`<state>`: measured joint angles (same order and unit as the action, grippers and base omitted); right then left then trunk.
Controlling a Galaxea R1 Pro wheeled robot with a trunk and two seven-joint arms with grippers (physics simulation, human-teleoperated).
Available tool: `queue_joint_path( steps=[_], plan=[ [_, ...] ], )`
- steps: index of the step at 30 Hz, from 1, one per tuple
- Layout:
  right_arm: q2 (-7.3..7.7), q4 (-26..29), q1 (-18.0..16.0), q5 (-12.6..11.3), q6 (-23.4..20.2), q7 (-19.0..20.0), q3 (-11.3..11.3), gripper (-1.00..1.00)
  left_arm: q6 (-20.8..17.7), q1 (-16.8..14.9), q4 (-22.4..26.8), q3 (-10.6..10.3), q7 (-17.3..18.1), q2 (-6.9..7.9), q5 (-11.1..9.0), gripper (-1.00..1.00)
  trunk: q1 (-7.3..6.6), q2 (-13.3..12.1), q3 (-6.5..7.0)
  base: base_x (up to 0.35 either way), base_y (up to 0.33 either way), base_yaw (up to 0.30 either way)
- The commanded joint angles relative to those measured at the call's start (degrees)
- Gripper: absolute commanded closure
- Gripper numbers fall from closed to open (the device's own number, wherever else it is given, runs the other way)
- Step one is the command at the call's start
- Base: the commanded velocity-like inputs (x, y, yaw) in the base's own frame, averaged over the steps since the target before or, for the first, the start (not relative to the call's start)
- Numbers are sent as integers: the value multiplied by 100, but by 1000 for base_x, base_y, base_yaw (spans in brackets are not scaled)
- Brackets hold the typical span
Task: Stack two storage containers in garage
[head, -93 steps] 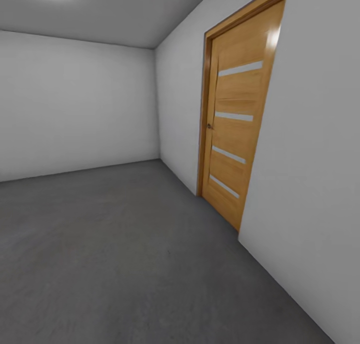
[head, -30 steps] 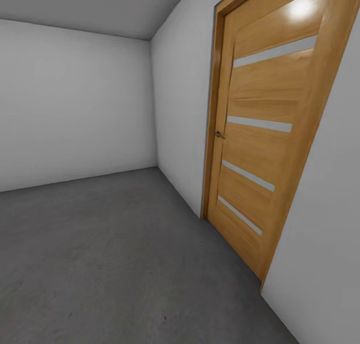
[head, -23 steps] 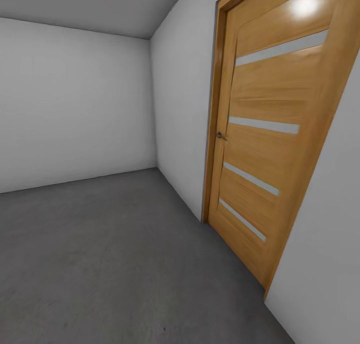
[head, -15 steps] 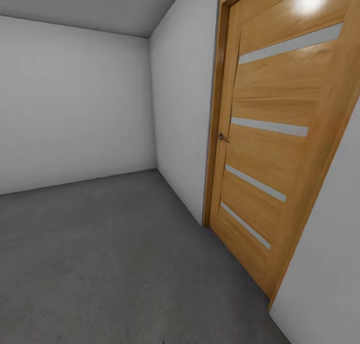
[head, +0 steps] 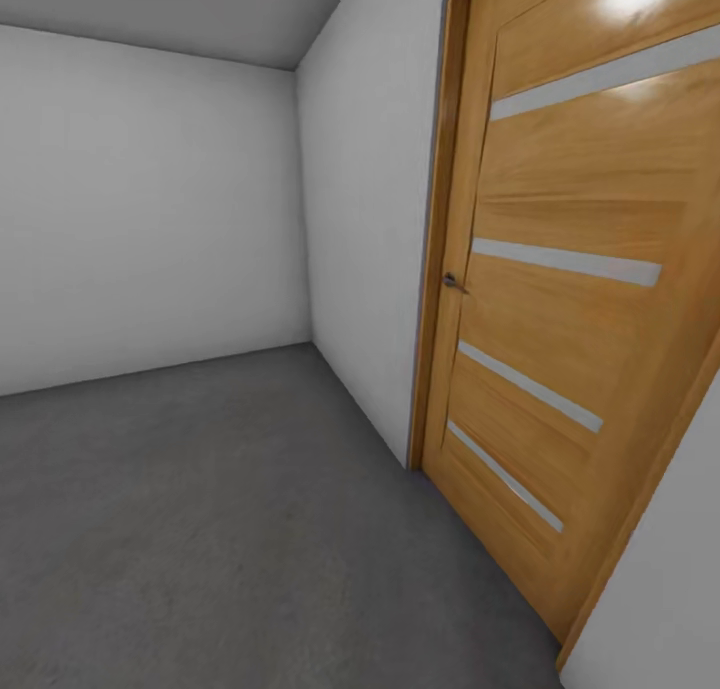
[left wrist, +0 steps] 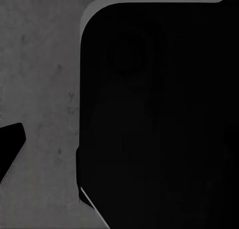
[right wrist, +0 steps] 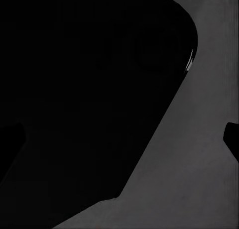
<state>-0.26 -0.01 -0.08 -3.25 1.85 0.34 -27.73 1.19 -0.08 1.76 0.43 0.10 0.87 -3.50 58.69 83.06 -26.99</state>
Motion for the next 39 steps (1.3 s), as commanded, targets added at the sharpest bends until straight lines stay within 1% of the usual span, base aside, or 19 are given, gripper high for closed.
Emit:
queue_joint_path(
  steps=[1, 39],
  plan=[
    [0, -3, -1, -35, 17, 3, -31, -100, 13, -1, 0, 1, 2, 0, -37, -100, 3, 2, -4, 325, 0, 0],
    [7, 1, -1, -18, 17, 7, -31, -100, 13, -1, 0, 1, -1, 1, -37, -100, 3, 2, -4, 325, 0, 0]
  ],
)
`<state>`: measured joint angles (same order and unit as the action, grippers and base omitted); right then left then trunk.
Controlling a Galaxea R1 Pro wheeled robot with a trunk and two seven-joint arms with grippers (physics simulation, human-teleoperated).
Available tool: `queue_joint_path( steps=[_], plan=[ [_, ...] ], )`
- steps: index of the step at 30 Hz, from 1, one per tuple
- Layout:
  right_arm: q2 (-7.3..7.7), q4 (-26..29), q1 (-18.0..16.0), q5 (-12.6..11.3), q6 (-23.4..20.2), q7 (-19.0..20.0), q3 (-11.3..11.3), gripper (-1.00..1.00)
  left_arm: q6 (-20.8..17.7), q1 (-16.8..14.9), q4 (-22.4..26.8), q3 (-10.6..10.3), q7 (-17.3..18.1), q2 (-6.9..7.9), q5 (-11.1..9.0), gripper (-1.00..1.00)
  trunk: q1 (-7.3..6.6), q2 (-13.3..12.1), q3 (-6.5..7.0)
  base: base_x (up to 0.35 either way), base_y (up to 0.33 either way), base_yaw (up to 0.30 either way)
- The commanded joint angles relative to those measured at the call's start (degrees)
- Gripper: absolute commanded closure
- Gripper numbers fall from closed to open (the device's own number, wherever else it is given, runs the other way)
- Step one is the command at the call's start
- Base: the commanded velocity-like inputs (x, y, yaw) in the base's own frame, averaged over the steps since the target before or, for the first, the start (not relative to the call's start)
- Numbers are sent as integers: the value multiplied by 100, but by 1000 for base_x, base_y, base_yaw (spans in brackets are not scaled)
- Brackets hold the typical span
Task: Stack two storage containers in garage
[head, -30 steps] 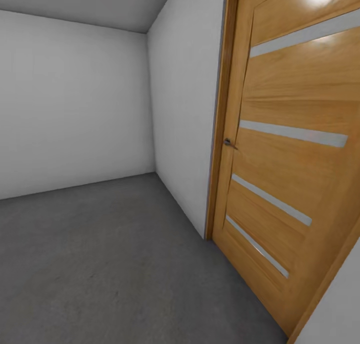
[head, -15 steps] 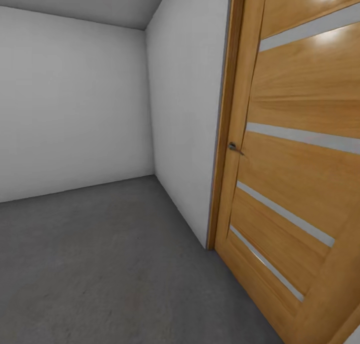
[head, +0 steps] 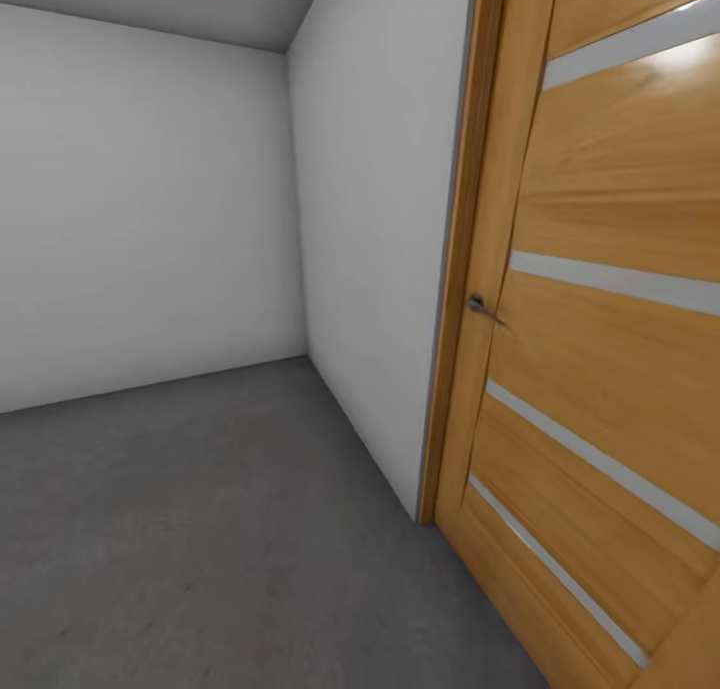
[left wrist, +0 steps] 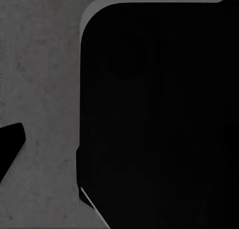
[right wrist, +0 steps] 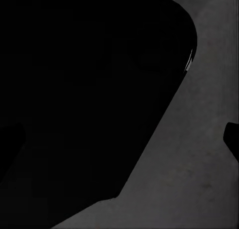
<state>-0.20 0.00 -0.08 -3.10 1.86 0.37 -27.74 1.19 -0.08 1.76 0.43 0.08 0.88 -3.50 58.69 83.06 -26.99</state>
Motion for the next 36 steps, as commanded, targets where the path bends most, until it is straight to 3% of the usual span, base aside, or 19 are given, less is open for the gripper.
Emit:
queue_joint_path(
  steps=[1, 22, 36],
  plan=[
    [-1, 0, -1, -33, 17, 5, -29, -100, 13, -1, 0, 1, 1, 0, -37, -100, 3, 2, -4, 325, 0, 0],
    [-7, -2, -1, -33, 17, 3, -29, -100, 78, -1, 0, 9, -17, 9, -28, -100, 3, 2, -4, 321, 0, 0],
    [-7, -2, -1, -34, 10, -2, -29, -100, 83, -1, 0, 9, -25, 9, -28, -100, 3, 2, -4, 61, 0, -133]
  ],
)
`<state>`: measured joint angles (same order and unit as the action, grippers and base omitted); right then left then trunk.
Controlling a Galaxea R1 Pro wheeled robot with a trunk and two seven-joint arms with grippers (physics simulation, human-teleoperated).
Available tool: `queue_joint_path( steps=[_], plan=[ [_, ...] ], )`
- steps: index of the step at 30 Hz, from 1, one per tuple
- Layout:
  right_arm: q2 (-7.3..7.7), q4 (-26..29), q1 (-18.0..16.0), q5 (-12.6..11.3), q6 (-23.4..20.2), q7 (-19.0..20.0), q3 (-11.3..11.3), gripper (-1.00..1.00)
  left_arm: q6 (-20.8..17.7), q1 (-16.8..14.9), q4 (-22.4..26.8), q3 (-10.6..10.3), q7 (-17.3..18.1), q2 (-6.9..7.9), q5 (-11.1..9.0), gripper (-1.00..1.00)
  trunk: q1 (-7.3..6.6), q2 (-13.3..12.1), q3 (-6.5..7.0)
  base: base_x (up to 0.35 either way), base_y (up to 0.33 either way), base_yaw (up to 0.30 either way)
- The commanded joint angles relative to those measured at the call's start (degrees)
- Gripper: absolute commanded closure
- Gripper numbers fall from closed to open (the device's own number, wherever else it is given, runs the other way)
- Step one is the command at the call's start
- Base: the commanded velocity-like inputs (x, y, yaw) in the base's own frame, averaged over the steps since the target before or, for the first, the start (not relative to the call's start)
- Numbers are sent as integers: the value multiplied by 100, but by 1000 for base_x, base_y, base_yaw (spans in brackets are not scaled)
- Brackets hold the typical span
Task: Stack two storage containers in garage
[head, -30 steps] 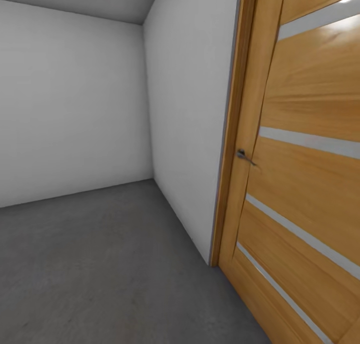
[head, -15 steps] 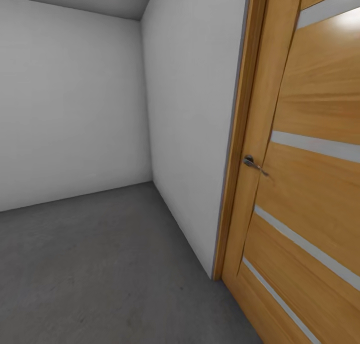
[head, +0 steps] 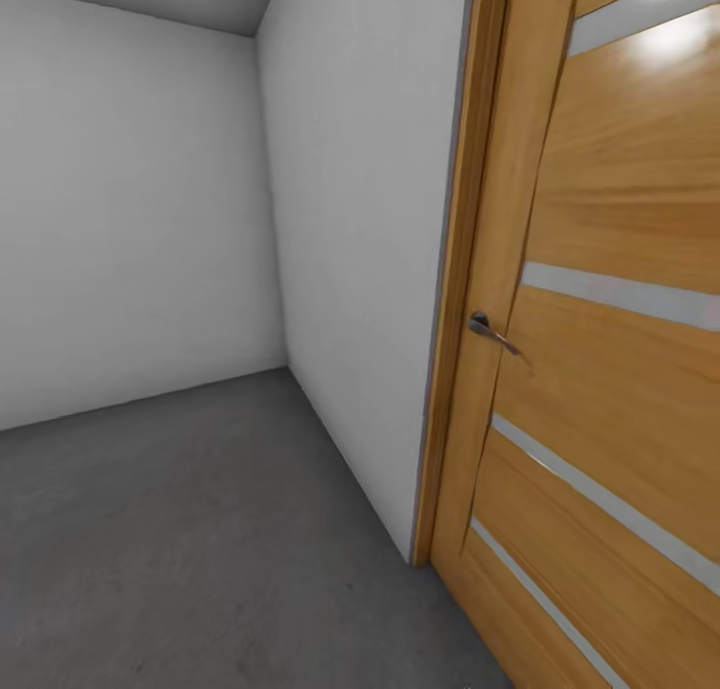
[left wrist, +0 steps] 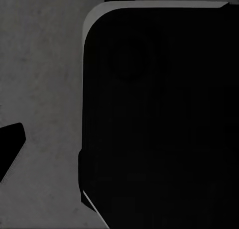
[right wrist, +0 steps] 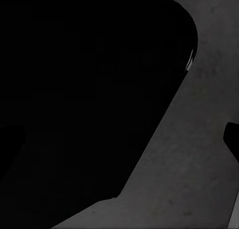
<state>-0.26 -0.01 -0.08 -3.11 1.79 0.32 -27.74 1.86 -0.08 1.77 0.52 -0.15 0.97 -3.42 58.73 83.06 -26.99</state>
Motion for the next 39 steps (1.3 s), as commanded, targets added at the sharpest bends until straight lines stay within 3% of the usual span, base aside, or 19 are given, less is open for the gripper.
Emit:
queue_joint_path(
  steps=[1, 31, 39],
  plan=[
    [0, 0, -1, -33, 16, 3, -30, -100, 16, -1, -2, 1, -2, 0, -36, -100, 0, 2, -4, 2, 0, -239],
    [0, 0, -1, -43, 21, 3, -30, -100, 25, -1, 3, 1, -2, -2, -36, -100, 0, 2, -4, 0, 2, -242],
    [0, -1, -1, -58, 22, 2, -30, -100, 17, -1, 0, 1, -2, -9, -36, -100, 0, 2, -4, 0, 269, -60]
  ],
)
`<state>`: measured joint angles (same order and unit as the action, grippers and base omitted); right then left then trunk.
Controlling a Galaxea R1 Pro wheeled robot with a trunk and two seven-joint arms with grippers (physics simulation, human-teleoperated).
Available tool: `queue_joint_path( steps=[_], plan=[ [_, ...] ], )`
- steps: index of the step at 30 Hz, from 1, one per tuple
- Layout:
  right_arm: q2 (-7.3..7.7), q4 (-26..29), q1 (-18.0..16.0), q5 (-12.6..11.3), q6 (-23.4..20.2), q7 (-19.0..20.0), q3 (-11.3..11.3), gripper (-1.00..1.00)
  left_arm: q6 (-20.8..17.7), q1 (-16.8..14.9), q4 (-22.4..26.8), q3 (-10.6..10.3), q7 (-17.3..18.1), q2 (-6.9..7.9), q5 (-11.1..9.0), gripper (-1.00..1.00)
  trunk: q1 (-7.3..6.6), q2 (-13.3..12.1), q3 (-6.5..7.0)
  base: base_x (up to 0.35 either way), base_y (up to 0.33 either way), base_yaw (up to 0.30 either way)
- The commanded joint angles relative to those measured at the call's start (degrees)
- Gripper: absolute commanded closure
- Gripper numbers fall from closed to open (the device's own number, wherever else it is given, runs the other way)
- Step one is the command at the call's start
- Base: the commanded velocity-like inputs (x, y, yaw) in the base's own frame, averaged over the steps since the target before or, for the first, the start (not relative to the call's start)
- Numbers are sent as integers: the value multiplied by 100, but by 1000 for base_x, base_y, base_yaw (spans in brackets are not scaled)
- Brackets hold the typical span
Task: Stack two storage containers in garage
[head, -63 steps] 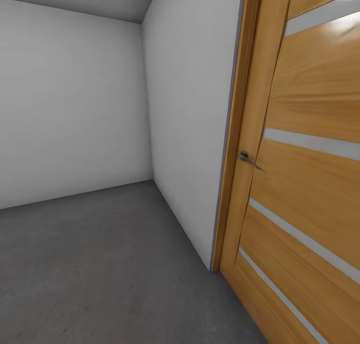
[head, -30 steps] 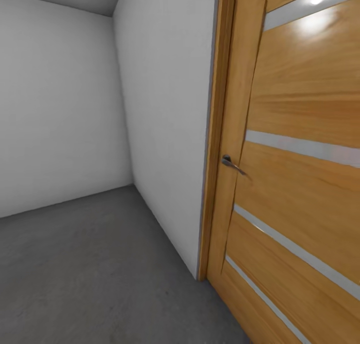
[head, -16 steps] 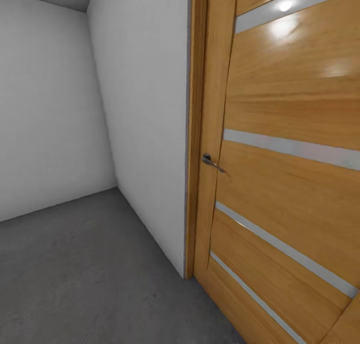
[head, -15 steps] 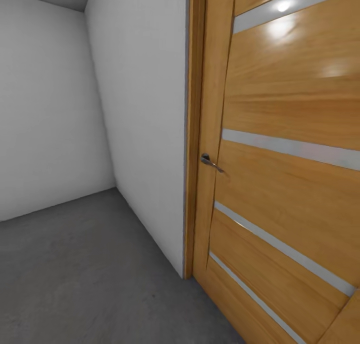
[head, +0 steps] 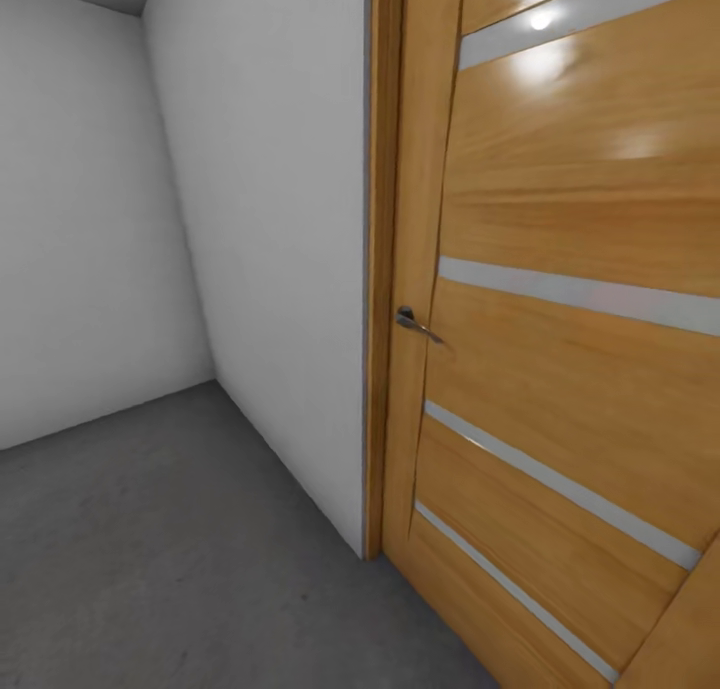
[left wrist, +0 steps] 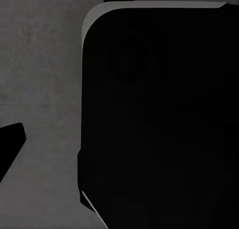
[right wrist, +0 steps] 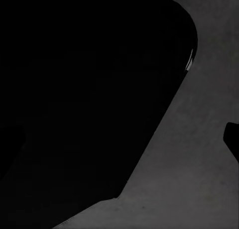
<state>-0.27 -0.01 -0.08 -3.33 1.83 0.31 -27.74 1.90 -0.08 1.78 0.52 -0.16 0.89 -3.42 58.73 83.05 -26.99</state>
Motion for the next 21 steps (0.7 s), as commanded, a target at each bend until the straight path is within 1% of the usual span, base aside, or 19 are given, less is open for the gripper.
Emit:
queue_joint_path(
  steps=[1, 10, 12, 16, 21],
  plan=[
    [0, -1, -1, -36, 18, 2, -30, -100, 13, -1, 1, 1, -2, -1, -36, -100, 0, 2, -4, 0, 315, -8],
    [0, -3, -1, -43, 13, -5, -30, -100, 12, -1, 1, 1, -2, -2, -36, -100, 0, 2, -4, 12, 320, -2],
    [0, -2, -1, -51, 11, -15, -27, -100, 15, -1, 0, 1, -2, -1, -36, -100, 0, 2, -4, 54, 232, -6],
    [0, -2, -1, -60, 10, -21, -29, -100, 20, -1, 3, 1, -2, -7, -33, -100, 0, 2, -4, 17, 72, -146],
    [0, -4, -1, -62, 10, -22, -30, -100, 21, -1, 3, 1, -2, -9, -29, -100, 0, 2, -4, 4, 18, -218]
  ],
)
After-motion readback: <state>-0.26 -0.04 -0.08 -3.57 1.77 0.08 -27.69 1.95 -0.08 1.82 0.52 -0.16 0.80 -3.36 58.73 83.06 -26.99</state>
